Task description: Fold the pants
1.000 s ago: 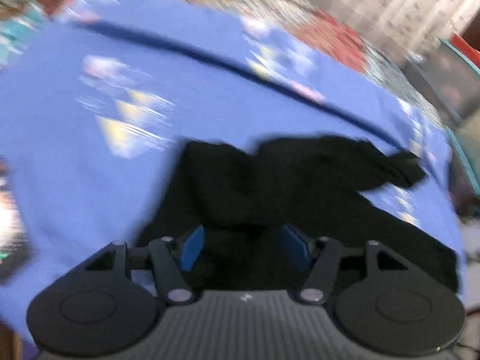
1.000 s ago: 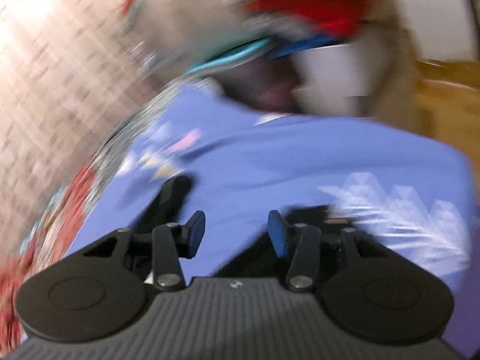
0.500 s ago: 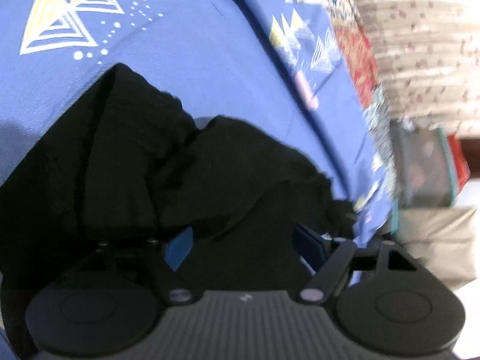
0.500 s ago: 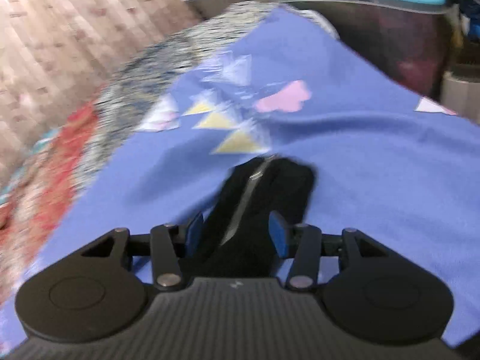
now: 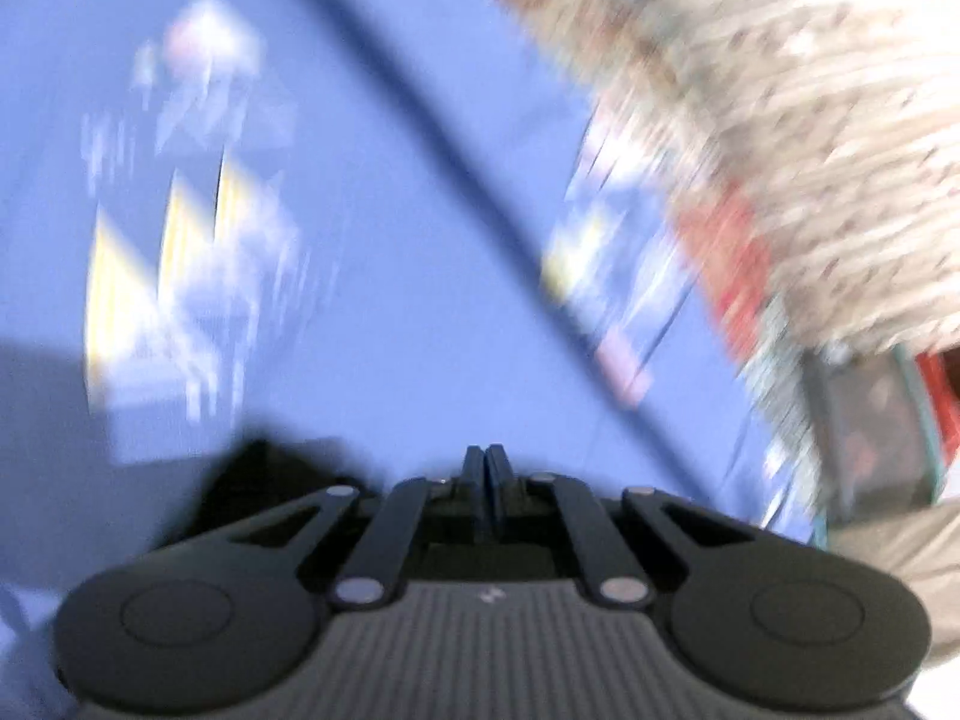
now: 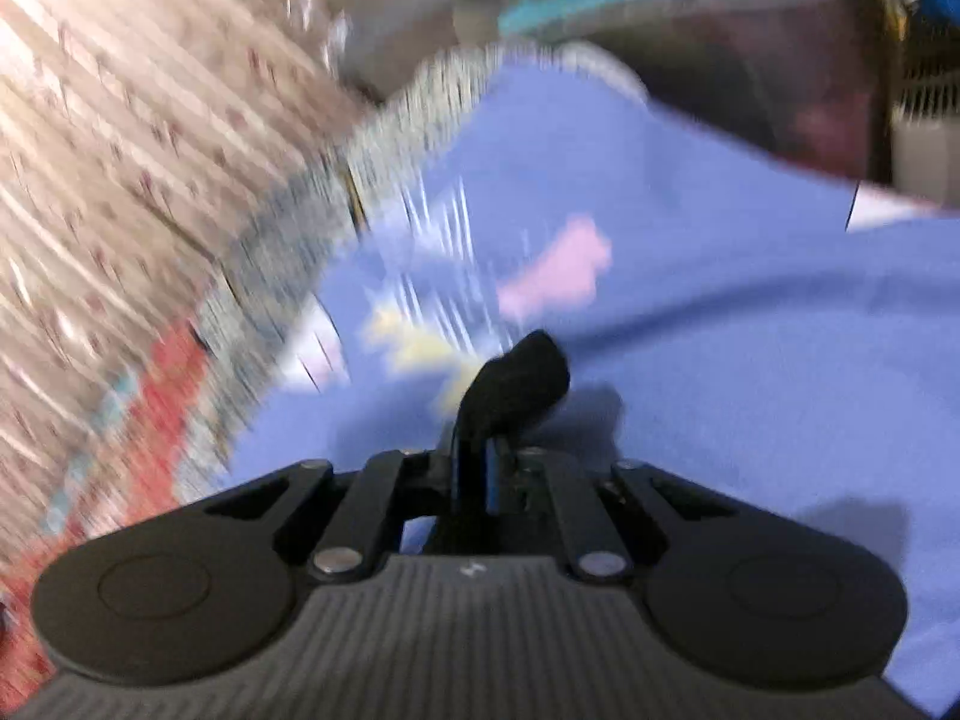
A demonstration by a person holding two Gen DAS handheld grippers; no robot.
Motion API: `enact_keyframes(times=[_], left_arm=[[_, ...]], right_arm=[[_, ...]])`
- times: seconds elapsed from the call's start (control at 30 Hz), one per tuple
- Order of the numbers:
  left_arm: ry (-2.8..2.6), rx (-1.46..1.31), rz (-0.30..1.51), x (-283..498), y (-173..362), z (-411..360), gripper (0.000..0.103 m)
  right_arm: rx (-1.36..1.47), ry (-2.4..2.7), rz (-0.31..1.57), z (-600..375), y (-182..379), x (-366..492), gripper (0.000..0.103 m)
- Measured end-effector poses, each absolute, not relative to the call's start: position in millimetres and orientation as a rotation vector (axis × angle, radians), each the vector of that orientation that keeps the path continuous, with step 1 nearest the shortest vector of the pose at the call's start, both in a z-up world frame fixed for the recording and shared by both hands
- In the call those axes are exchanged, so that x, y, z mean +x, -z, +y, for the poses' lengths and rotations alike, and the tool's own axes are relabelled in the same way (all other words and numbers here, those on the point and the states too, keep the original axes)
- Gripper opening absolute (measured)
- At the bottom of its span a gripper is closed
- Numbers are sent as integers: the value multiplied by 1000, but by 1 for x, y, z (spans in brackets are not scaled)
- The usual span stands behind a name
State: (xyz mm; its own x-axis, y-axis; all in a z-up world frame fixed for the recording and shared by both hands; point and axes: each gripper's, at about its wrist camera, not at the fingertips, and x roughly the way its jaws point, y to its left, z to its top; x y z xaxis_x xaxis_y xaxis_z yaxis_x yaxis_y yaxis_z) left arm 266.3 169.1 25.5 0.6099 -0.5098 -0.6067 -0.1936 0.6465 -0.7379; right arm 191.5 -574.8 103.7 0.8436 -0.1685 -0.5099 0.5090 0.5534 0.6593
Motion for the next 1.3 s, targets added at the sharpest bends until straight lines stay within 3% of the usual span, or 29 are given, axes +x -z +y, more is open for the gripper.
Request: enact_keyframes(times=[0.1, 0.23, 0.27, 0.37, 0.53, 0.63, 0.67, 0.7, 0.8, 1.03, 1.17, 1.3], left_arm=[[214, -831, 816, 257, -62, 185, 2], [255, -749, 864, 237, -69, 167, 3], [255, -696, 884, 230, -68, 157, 8], [250, -427, 916, 208, -63, 121, 40], [323, 261, 849, 162, -41, 43, 52], [335, 391, 868, 165, -20, 22, 50], [330, 408, 876, 174, -12, 19, 37], [329, 423, 882, 184, -4, 16, 5], [183, 486, 801, 217, 0, 12, 5], [-55, 92, 635, 265, -69, 71, 4], [-59, 86, 675, 270, -66, 73, 4], [-49, -41, 706, 274, -77, 85, 4]], right_arm=[[892, 411, 369, -582, -129, 166, 10], [889, 443, 423, -583, -130, 144, 11], [892, 439, 432, -581, -129, 143, 11], [910, 456, 456, -580, -123, 137, 11], [913, 449, 459, -579, -128, 133, 11], [897, 437, 451, -576, -134, 131, 11], [889, 435, 450, -574, -136, 131, 11], [883, 433, 450, -572, -137, 132, 11], [869, 438, 453, -562, -142, 133, 11], [888, 388, 389, -551, -157, 128, 11], [875, 429, 482, -550, -147, 145, 10], [978, 389, 460, -548, -151, 149, 11]])
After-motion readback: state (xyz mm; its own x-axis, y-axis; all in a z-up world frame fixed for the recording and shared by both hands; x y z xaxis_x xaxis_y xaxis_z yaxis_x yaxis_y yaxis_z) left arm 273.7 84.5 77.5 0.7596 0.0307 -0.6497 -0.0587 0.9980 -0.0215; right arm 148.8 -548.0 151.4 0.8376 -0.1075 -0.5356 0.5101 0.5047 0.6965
